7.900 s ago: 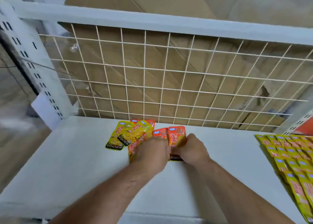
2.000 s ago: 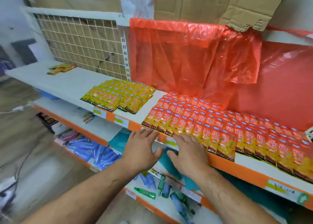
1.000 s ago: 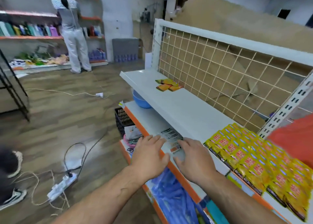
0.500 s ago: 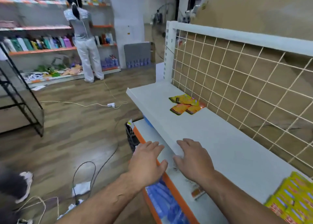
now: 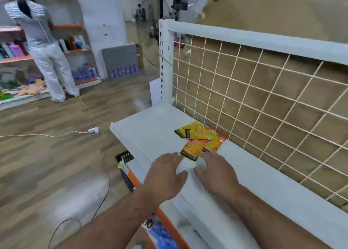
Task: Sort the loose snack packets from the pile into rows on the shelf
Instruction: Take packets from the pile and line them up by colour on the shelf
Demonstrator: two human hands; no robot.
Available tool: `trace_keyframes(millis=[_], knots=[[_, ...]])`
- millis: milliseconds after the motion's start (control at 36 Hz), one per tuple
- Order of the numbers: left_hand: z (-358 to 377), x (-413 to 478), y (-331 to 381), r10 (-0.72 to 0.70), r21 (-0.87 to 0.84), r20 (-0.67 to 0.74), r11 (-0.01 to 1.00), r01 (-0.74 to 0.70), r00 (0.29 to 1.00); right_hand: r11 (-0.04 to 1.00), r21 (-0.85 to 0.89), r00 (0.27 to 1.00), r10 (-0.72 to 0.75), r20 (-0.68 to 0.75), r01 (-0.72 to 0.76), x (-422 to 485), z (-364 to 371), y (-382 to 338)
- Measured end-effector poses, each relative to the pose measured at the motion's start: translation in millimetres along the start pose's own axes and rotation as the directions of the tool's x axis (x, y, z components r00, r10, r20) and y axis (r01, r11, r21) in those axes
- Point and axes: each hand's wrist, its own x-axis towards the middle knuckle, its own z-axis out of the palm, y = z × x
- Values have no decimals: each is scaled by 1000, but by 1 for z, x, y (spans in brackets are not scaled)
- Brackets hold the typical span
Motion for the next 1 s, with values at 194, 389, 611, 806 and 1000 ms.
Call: trace_keyframes(millis=[194, 389, 611, 806, 1000], knots=[[-6, 86, -37, 140, -44, 91, 990, -136, 986, 962, 109, 953, 263, -147, -249, 63, 14, -14], [-7, 153, -61, 261, -51, 142, 965, -257, 955, 901, 99, 896, 431, -109, -422, 95, 21, -21], [7, 188, -69, 323, 42, 238, 939, -342, 916, 867, 8, 867, 498, -12, -497, 106, 24, -27], [14, 196, -79, 327, -218, 131, 930, -295, 936, 819, 118, 818, 572, -69, -562, 109, 27, -30], [10, 195, -73, 170, -240, 173, 962, -126, 970, 763, 202, 751, 643, -149, -613, 111, 29, -33]])
